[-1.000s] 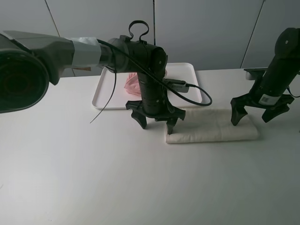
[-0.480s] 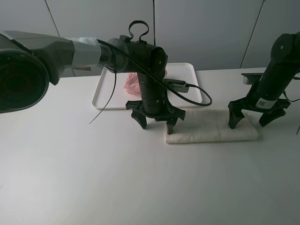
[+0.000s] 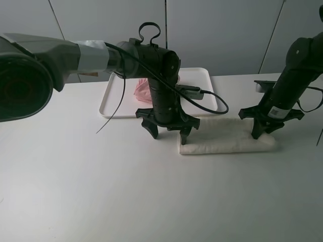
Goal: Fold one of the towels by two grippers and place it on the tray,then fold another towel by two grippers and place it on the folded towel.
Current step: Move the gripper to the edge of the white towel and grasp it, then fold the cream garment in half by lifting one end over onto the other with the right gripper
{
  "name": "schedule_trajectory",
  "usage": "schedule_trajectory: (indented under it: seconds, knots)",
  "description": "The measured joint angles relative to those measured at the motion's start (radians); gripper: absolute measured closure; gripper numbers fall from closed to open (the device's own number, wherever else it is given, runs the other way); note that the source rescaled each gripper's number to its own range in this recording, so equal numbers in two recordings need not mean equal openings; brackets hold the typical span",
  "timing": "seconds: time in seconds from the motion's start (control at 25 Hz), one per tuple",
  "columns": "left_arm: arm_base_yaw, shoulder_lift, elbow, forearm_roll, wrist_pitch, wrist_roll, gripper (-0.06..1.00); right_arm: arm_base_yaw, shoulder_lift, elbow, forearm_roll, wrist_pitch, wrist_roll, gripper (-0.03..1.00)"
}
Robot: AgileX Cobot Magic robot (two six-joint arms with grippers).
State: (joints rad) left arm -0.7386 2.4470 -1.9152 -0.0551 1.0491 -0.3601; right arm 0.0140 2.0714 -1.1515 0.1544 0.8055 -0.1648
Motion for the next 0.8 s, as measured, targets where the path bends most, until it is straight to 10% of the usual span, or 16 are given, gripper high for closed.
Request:
schedule_trajectory:
  seconds: [0.8]
  knots:
    - [0.0,0.0,-0.001,0.006,0.0,0.016,-0.04,0.0,-0.171,0.009,0.104,0.062,-0.074,0.92]
